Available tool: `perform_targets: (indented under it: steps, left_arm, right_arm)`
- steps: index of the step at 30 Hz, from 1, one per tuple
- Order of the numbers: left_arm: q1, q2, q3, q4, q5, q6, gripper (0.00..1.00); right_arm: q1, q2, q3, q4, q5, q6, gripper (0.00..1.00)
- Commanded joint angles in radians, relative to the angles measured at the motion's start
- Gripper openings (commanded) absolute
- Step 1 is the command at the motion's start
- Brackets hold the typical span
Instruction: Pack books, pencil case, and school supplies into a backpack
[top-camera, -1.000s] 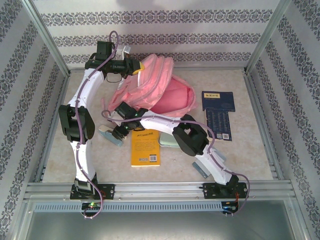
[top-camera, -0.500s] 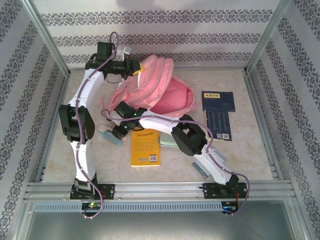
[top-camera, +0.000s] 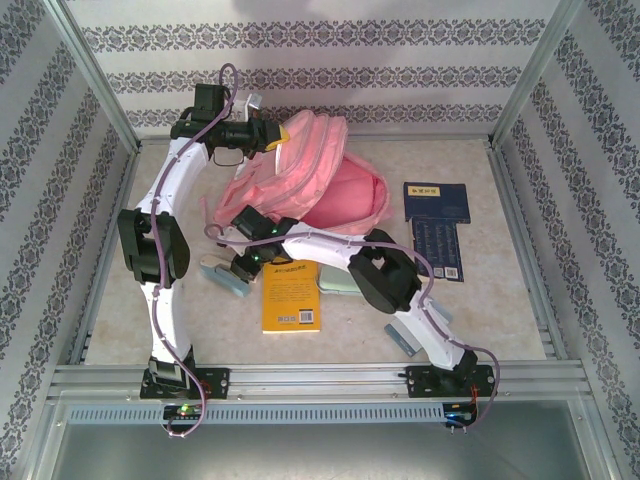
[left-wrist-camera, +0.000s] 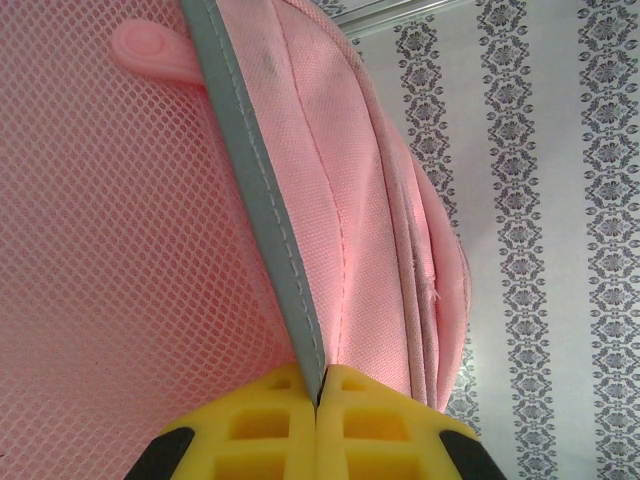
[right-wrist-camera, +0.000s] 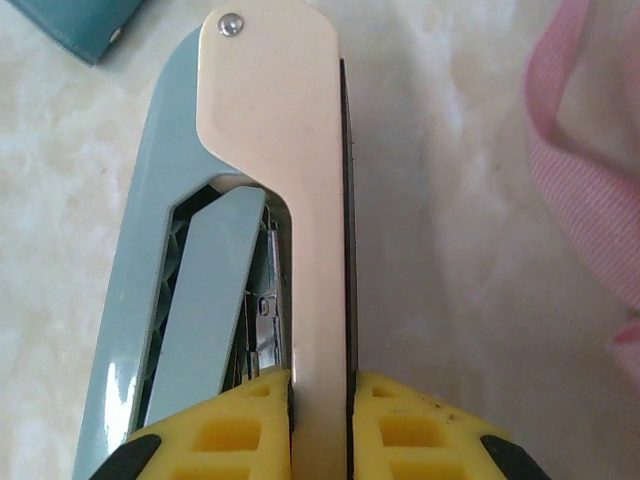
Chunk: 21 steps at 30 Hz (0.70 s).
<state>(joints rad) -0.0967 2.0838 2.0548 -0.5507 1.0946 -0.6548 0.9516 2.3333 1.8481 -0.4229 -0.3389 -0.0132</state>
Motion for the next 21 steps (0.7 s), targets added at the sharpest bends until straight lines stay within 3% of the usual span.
perform_targets:
  steps: [1,12,21]
  left_arm:
    - [0.017,-0.032,0.016,0.042,0.024,0.018,0.0]
    - [0.017,-0.066,0.005,0.019,0.011,0.044,0.0]
    - [0.011,-0.078,0.001,0.028,0.019,0.042,0.0]
  right_arm:
    - [-0.009,-0.124,-0.073,0.041,-0.023,0.026,0.03]
    - [-0.108,-0.58,-0.545,0.342,0.049,0.154,0.0]
    - [-0.22,-1.005,-0.884,0.421,0.162,0.197,0.0]
